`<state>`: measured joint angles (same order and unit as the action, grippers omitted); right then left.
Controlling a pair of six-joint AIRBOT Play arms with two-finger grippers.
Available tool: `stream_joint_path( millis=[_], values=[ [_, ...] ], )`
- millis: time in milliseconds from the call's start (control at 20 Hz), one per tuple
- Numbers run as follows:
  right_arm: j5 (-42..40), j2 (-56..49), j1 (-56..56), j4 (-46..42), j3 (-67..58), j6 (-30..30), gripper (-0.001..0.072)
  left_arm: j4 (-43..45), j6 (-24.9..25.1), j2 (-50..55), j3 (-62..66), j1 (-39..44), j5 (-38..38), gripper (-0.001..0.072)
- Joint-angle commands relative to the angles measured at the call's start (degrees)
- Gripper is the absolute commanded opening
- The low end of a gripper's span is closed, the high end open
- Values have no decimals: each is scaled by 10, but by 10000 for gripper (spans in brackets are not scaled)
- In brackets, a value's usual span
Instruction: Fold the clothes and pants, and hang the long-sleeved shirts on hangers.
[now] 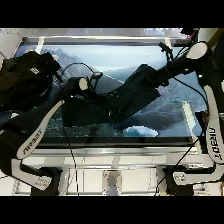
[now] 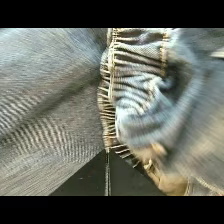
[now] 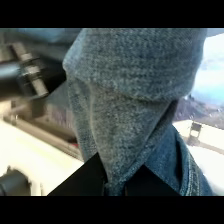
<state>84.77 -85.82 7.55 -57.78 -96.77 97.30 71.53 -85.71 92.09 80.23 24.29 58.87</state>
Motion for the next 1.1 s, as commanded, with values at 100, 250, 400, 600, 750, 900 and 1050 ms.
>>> stream_joint_path(
  millis=[100,250,400,600,750,900,1050],
  values=[
    [-132,-35,123,-49,-8,101,49,1,29,-138,0,-90,29,21],
    [-177,-67,209,-48,-11,122,49,1,44,-218,0,-158,38,21],
    [-275,-109,297,-19,-37,131,50,1,44,-267,0,-212,50,21],
    [-383,-181,390,-4,-53,142,51,0,60,-286,0,-251,87,21],
    [-491,-235,443,70,-53,141,395,1,80,-286,-1,-254,114,21],
    [-556,-250,465,109,-65,107,455,0,85,-286,-1,-254,117,21],
    [-453,-250,431,71,-119,47,456,1,89,-286,-1,-254,117,21]
  ],
)
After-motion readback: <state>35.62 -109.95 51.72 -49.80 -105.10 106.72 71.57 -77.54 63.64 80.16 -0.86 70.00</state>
